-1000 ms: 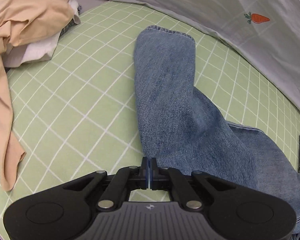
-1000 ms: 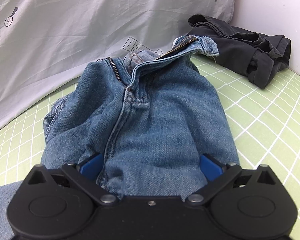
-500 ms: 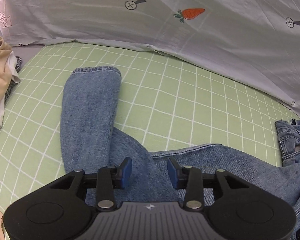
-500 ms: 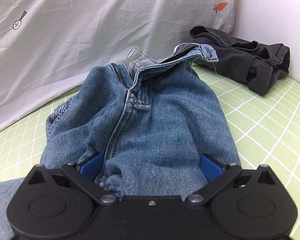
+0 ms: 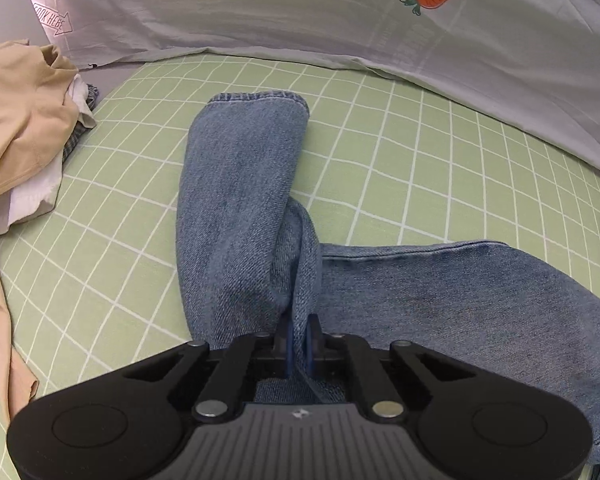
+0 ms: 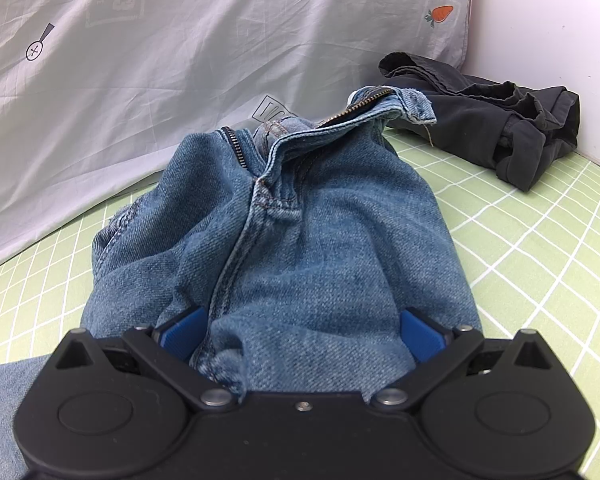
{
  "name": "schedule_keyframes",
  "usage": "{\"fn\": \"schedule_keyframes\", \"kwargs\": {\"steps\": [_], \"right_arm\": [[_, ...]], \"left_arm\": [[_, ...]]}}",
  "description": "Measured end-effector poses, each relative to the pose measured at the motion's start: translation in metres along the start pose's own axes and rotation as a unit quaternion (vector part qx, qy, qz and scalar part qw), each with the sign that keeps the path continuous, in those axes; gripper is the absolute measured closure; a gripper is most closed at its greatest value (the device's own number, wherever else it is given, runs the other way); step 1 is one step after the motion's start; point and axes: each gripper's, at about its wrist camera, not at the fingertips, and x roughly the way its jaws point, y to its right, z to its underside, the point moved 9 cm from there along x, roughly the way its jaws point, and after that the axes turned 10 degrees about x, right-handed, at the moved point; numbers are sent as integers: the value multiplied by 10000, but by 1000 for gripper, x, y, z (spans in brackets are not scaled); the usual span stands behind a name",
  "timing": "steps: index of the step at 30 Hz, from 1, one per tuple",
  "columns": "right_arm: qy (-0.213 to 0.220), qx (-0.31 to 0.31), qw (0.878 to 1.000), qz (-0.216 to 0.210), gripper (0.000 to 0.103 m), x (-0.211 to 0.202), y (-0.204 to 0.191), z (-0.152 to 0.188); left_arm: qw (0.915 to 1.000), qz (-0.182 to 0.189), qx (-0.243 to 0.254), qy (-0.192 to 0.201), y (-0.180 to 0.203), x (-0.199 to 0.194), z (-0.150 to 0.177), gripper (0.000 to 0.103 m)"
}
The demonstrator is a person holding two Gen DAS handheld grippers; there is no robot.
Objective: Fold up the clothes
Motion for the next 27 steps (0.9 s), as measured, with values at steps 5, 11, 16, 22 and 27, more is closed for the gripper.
{"fn": "schedule_keyframes", "kwargs": {"steps": [5,11,16,22,27], "right_arm": [[-1,13,10000,-14,0,0,0,0],[4,27,10000,-55,0,0,1,0],[-47,-5,10000,-40,0,0,2,-1],[-259,-63,9996,-4,0,3,0,-3],[-283,-108,9995,92,0,6,-4,-4]], "left_arm": [[9969,14,-761,-174,-34,-18,42,96],[9880,331,-1466,-343,-50,-33,86,84],[9932,159,-1148,-131,-45,-43,80,68],[9946,179,-982,-282,-44,-21,64,51],[9909,94,-1245,-496,-44,5,55,60]]}}
